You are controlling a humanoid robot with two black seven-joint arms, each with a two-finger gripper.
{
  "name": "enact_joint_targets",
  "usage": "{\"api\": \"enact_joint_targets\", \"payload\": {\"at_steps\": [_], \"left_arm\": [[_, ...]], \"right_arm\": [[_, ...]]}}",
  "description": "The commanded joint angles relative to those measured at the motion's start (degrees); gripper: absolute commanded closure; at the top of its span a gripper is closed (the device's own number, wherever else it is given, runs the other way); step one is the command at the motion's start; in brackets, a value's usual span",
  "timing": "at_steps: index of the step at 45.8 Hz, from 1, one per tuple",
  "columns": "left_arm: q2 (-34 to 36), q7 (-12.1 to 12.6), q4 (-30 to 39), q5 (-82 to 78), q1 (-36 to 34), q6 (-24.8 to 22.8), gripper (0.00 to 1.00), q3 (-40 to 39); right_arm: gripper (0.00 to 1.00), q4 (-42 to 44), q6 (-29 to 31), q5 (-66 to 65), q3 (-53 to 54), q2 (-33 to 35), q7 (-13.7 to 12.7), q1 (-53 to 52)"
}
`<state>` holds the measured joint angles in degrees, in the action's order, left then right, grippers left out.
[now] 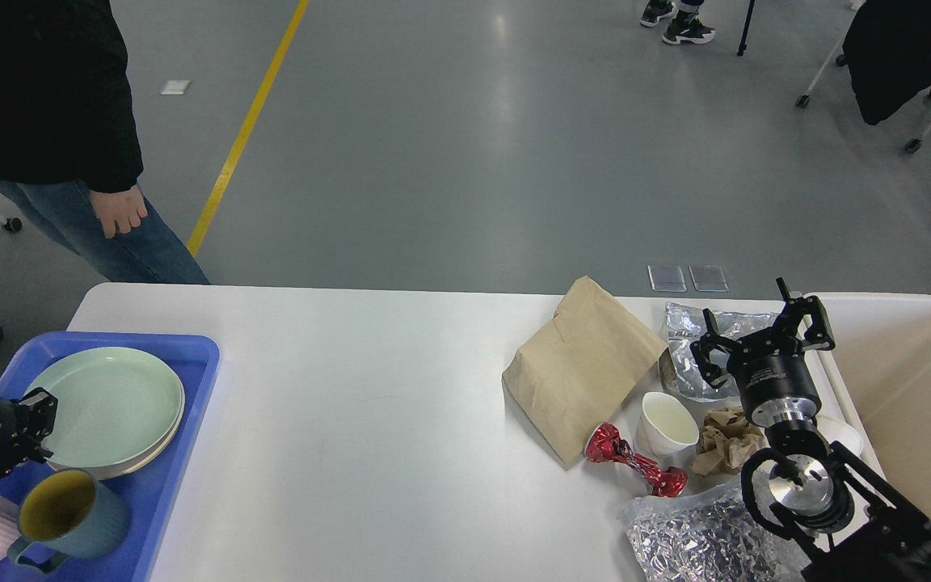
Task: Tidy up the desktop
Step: 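Release the green plate and hold the left gripper at the tray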
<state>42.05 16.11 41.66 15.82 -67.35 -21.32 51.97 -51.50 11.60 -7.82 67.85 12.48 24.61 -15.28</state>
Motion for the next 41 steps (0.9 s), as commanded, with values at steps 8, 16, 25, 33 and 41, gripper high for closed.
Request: {"api": "enact_joint_targets", "payload": {"at_steps": [8, 16, 25, 33, 41], "left_arm": [[0.1, 0.0, 0.0, 0.0, 0.0, 2.6, 0.15, 0.0], [0.1, -0.1, 0.1, 0.0, -0.1, 2.9, 0.18, -0.1], [1.1, 0.2, 1.0, 0.7, -0.6, -0.5, 0.64, -0.8], [2.2, -0.2, 0.5, 0.6, -0.4, 0.8, 0.27, -1.1], [2.1, -0.2, 0.5, 0.5, -0.2, 1.8, 0.19, -1.2]], "right_arm": [[0.0, 0.0, 0.0, 0.0, 0.0, 0.0, 0.0, 0.0], [0.0, 0.0, 0.0, 0.0, 0.0, 0.0, 0.0, 0.0], [0.0, 0.0, 0.0, 0.0, 0.0, 0.0, 0.0, 0.0], [0.0, 0.0, 0.1, 0.0, 0.0, 0.0, 0.0, 0.0], [0.0, 0.0, 0.0, 0.0, 0.0, 0.0, 0.0, 0.0]]}}
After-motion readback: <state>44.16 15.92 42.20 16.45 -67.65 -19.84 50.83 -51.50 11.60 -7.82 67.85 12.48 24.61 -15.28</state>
